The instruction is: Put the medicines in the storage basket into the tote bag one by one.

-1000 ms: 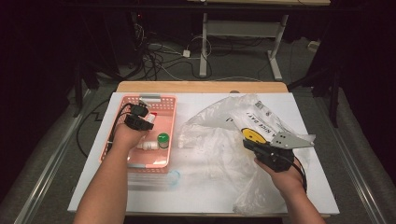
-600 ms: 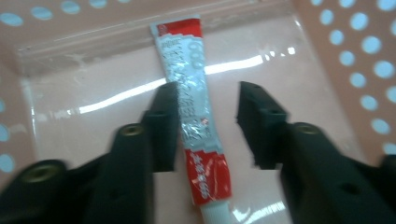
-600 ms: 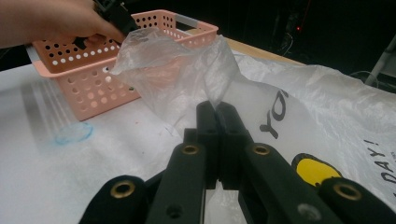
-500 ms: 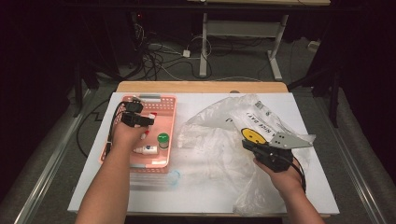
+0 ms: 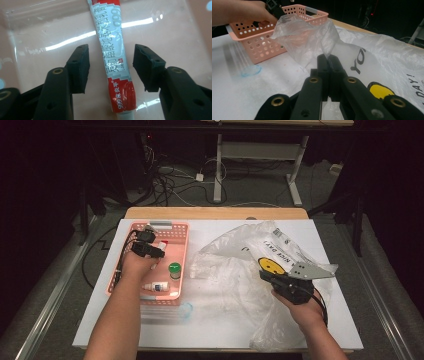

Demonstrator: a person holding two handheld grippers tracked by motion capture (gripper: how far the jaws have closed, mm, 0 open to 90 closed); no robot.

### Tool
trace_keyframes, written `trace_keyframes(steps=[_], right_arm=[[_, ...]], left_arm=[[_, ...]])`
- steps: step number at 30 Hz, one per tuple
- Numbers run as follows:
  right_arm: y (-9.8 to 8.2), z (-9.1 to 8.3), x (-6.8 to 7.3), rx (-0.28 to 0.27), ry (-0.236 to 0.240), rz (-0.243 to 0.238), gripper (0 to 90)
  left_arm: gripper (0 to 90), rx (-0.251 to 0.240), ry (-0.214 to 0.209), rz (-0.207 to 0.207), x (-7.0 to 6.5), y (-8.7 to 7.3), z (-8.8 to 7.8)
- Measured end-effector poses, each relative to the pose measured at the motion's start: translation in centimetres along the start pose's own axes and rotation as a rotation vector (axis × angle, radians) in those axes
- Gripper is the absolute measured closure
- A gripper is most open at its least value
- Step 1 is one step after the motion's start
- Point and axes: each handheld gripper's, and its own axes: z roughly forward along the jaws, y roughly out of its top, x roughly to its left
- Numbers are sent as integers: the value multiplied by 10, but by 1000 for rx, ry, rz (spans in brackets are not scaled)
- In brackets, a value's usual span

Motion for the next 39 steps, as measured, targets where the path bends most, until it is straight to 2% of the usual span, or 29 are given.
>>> trace_keyframes(steps=[5,12,17,20,25,39], right_arm=[[0,0,1,3,-2,3,900],[1,0,1,-2,1,-2,900],[2,-1,2,-5,3,-6,900],[2,0,2,-3,0,-4,900],[1,0,2,8,-2,-4,900],[3,0,3,-13,-3,-4,900]], left_arm=[[470,5,23,23,-3,0,1],[520,2,-4,34,-7,0,2],[612,-10,-16,27,-8,1,2],[668,-12,-22,6,-8,1,2],[676,-8,-31,15,-9,1,2],[684,-5,-39,18,-8,1,1]])
